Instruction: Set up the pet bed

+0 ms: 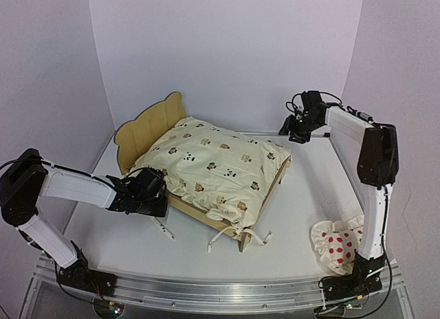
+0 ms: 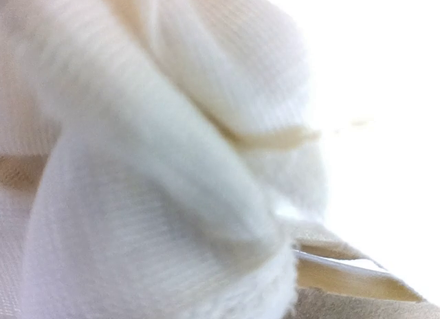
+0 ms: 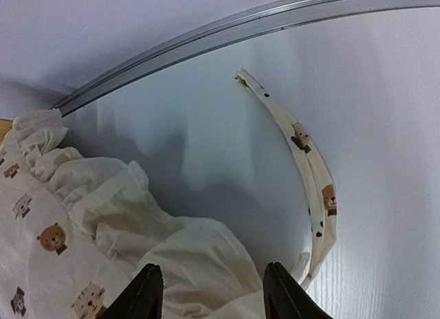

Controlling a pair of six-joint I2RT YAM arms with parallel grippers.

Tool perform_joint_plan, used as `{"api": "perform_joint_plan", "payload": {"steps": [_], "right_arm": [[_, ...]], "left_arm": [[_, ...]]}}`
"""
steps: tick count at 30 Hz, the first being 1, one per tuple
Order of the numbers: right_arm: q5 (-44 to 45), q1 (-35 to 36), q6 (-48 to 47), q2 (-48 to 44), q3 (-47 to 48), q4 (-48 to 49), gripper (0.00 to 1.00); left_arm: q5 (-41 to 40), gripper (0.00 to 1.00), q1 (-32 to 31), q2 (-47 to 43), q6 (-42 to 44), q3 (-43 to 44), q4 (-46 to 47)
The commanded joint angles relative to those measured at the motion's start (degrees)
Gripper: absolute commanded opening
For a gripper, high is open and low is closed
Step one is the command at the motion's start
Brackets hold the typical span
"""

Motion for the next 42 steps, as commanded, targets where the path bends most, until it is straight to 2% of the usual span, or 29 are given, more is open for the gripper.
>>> {"api": "perform_joint_plan", "payload": {"steps": [1,4,10,17,25,34,42], "right_arm": [[-4.6,-1.8,1.4,5.9,7.7,-2.0,0.46],[-9.7,-2.1,2.3,7.9,6.9,-2.7,0.4],[-20.6,-2.0,1.2,7.0,-2.6,-2.6,0.34],[-24.1,-1.6,-1.9,-2.3,-17.7,-2.0,0.33],[-26.9,0.7,0.1,-14.4,-38.5,6.3,0.33],[-21.9,12.3,5.2,-27.8,-59.3,16.1,0.35],[-15.3,26.4,9.7,-36.0,-66.0,19.5,0.34]], "left_arm": [[0.9,0.26,0.3,-1.7,-1.1,-0.4,1.1],[0.5,0.26,0.4,-1.8,-1.2,-0.7,1.5],[-0.8,0.26,0.3,-1.3,0.0,0.8,1.3],[-1.5,0.26,1.3,1.8,2.9,4.6,1.9],[2.2,0.25,2.7,8.3,5.5,10.8,4.0],[6.9,0.24,3.3,12.7,10.6,15.6,6.1],[10.0,0.23,3.4,14.6,18.9,19.1,10.0]]}}
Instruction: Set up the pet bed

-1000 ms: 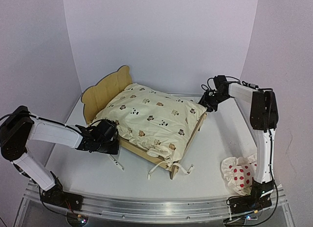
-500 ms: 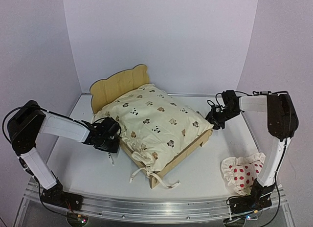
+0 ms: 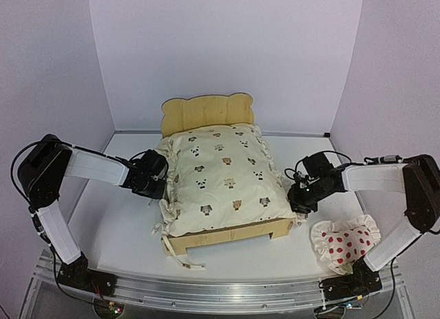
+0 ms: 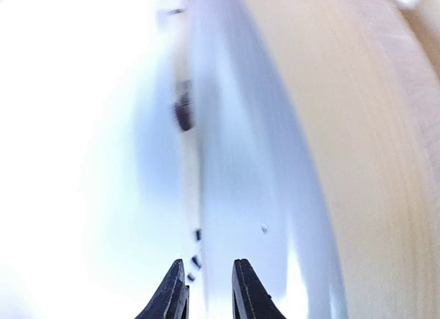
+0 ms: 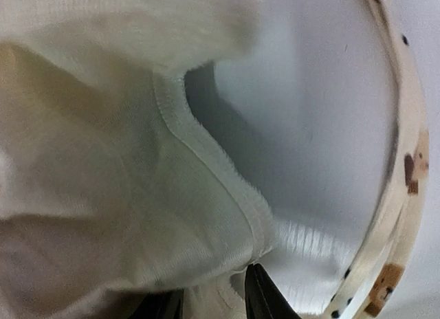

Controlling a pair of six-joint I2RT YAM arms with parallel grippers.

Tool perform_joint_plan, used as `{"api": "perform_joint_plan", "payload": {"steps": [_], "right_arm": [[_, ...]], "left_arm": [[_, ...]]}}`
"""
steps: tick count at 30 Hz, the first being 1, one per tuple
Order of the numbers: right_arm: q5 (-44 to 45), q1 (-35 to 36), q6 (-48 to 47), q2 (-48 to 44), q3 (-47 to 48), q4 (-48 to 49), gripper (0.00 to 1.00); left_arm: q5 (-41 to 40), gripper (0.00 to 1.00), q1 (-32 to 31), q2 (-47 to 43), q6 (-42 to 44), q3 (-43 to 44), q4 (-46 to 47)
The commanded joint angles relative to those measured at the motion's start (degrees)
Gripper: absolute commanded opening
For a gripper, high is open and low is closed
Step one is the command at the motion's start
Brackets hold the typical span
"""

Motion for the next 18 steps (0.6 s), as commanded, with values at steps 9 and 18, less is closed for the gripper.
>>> {"api": "perform_joint_plan", "payload": {"steps": [9,18], "right_arm": [[-3.2,27.7,4.4,1.7,2.8,5.0,0.34],[13.4,27.2,-6.1,-8.2,7.5,-15.1,0.46]], "left_arm": [[19.8,0.22,-5.2,5.1,16.0,9.2,17.7],[6.1,0.23,-0.1,4.8,16.6,13.3,10.6]]}}
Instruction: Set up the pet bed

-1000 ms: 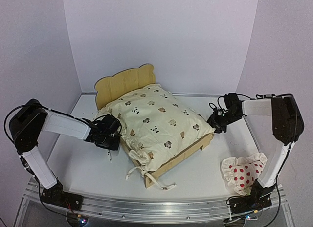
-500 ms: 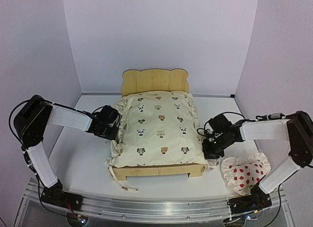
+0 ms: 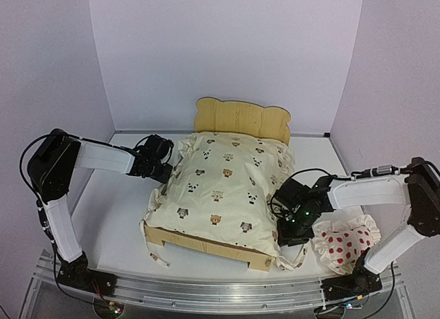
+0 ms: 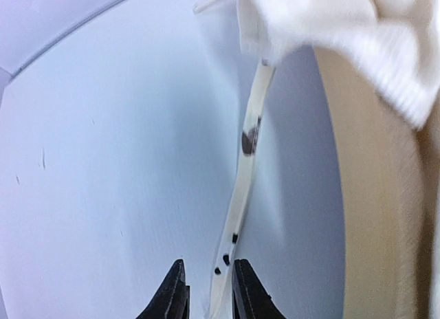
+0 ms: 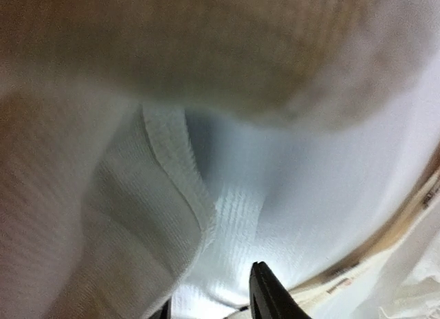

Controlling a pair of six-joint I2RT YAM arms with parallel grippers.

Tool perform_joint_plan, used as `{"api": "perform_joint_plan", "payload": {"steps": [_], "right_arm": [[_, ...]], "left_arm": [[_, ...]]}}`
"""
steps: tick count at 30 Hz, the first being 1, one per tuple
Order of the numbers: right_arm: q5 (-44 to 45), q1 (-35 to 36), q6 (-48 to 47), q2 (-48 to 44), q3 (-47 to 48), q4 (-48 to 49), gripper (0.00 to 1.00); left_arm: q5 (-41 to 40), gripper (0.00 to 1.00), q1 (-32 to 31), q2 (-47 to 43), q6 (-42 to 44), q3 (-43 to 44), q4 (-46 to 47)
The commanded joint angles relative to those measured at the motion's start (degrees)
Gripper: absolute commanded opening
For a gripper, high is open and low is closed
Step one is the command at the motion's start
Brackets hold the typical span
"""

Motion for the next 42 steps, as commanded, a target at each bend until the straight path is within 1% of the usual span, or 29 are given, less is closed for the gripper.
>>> {"api": "perform_joint_plan", "payload": {"steps": [1,2,5,8,9,10,12,15,16,18,20,23,26,30,33,37,39,42], "right_arm": [[5.7,3.1,-15.1,-8.5,8.4,1.2,0.49],[8.1,2.3,-16.2,-10.5,8.6,-1.0,0.52],[11.0,-1.1,-18.7,-15.6,9.2,-5.2,0.6],[11.5,-6.4,-22.1,-19.1,11.4,-6.3,0.7],[12.2,-8.0,-24.1,-19.5,13.0,-6.3,0.74],[13.1,-9.1,-25.7,-19.3,14.6,-6.3,0.77],[13.5,-12.4,-29.1,-17.4,20.0,-6.3,0.83],[12.8,-16.9,-34.7,-11.3,28.5,-6.0,0.9],[12.2,-18.0,-36.6,-9.2,32.4,-5.9,0.93],[9.8,-21.3,-40.0,-2.9,40.2,-5.9,0.96],[7.2,-24.6,-43.6,3.3,48.2,-5.9,0.98],[0.8,-30.3,-44.8,12.3,59.0,-5.9,0.98],[-6.1,-33.7,-45.6,21.4,69.7,-6.0,0.98],[-15.7,-36.3,-47.6,31.8,80.9,-6.2,0.98],[-23.4,-37.8,-48.5,36.7,85.4,-6.2,0.98],[-33.3,-38.7,-49.1,39.9,87.2,-6.2,0.94],[-35.2,-38.7,-49.6,40.8,87.3,-6.2,0.9],[-35.4,-38.7,-50.2,42.1,87.3,-6.1,0.79]], "left_arm": [[5.1,0.24,-2.6,-1.7,0.1,3.5,4.2],[4.3,0.26,-2.2,-2.7,0.0,3.2,4.1],[2.7,0.3,-1.7,-4.5,-0.1,2.8,3.8],[0.6,0.35,-1.7,-6.1,-0.4,2.9,2.4],[-0.1,0.38,-1.7,-6.7,-0.6,2.8,1.8],[-0.6,0.43,-1.7,-7.7,-0.9,2.7,1.4],[-1.9,0.53,-1.7,-9.3,-1.8,2.6,-0.5],[-3.6,0.68,-1.7,-12.4,-4.1,3.4,-5.5],[-3.8,0.71,-1.7,-13.6,-5.6,4.0,-7.2],[-3.7,0.72,-1.8,-15.6,-8.5,5.4,-12.9],[-1.4,0.69,-2.0,-17.9,-12.1,5.7,-18.1],[1.0,0.62,-4.4,-21.0,-17.2,5.6,-25.4],[-0.3,0.58,-11.1,-23.8,-22.0,5.7,-32.3],[5.8,0.46,-19.7,-26.4,-27.1,5.8,-36.4],[10.5,0.38,-25.2,-27.1,-30.2,6.1,-39.1],[14.4,0.32,-31.0,-26.4,-31.9,5.4,-41.1],[16.8,0.29,-32.5,-25.7,-31.7,3.8,-40.5],[21.0,0.24,-34.2,-23.8,-30.6,1.2,-37.7]]}}
